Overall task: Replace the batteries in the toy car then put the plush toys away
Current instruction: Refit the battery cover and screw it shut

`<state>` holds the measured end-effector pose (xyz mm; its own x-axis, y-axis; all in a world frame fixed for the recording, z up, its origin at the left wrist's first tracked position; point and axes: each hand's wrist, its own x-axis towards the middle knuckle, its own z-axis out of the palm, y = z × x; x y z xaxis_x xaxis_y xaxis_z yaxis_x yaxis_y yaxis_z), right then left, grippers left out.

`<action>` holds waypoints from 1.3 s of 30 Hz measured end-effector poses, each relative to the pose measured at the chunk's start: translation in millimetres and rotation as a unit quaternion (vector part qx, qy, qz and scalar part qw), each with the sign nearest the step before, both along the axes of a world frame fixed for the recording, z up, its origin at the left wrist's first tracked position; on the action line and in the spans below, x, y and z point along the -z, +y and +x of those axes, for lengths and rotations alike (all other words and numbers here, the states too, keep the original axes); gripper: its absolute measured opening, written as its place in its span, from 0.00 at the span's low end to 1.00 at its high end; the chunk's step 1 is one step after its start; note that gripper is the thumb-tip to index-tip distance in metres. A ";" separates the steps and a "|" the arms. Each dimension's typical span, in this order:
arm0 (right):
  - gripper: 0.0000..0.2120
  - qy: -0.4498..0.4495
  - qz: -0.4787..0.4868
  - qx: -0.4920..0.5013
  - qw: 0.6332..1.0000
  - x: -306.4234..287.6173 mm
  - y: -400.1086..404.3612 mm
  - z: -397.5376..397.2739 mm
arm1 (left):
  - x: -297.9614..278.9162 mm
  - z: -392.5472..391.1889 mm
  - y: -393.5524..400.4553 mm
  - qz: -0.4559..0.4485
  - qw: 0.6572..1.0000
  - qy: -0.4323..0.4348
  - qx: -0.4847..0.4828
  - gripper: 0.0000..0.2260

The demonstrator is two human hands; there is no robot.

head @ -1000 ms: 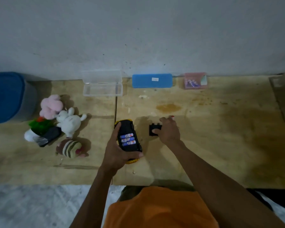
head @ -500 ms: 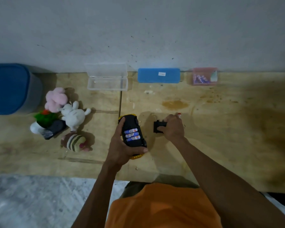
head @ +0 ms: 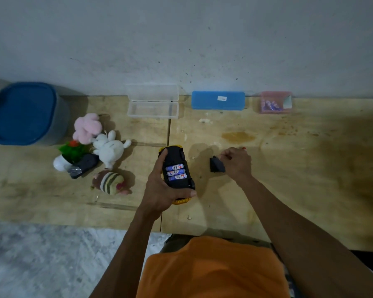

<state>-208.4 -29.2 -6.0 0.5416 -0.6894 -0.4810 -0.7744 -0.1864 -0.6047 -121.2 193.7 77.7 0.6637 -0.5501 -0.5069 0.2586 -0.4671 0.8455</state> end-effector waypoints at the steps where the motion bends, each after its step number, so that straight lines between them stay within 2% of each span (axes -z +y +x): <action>1: 0.08 -0.005 0.003 0.004 1.000 -4.9 1.4 -0.2 | -1.9 0.5 1.9 -0.007 1.000 0.002 0.000 0.58; 4: 0.03 -0.055 0.013 0.061 0.997 -23.8 6.3 2.5 | -10.1 3.0 6.0 -0.028 1.000 0.002 0.002 0.57; 7: 0.09 -0.193 0.082 0.146 0.967 -69.3 12.8 11.4 | -21.7 7.2 8.1 -0.058 0.998 0.004 0.011 0.56; 9: 0.07 -0.270 0.133 0.123 0.946 -107.5 20.1 16.9 | -29.9 11.0 9.3 -0.076 0.997 0.006 0.024 0.56; 12: 0.02 -0.316 0.153 0.019 0.936 -150.8 36.9 24.5 | -43.6 15.5 9.1 -0.109 0.993 -0.005 0.052 0.55; 15: 0.05 -0.316 0.140 -0.043 0.938 -161.1 52.6 28.2 | -56.3 15.5 9.2 -0.142 0.986 -0.023 0.079 0.55; 22: 0.04 -0.306 0.109 -0.073 0.943 -160.7 69.9 29.9 | -66.3 18.9 15.2 -0.150 0.982 -0.050 0.101 0.59; 31: 0.05 -0.273 0.000 -0.126 0.954 -153.9 73.9 32.6 | -66.6 18.4 18.3 -0.140 0.986 -0.018 0.087 0.59; 34: 0.06 -0.246 -0.070 -0.142 0.956 -152.8 75.7 32.2 | -67.2 18.9 18.5 -0.138 0.986 -0.015 0.088 0.60; 39: 0.11 -0.251 -0.124 -0.175 0.944 -152.4 79.4 30.4 | -69.4 19.0 16.7 -0.158 0.984 -0.014 0.076 0.57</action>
<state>-177.9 50.2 146.4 0.8736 -0.4841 0.0494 -0.2666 -0.5611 -0.7837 -102.2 210.4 147.1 0.5723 -0.7713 -0.2784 0.1813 -0.2121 0.9603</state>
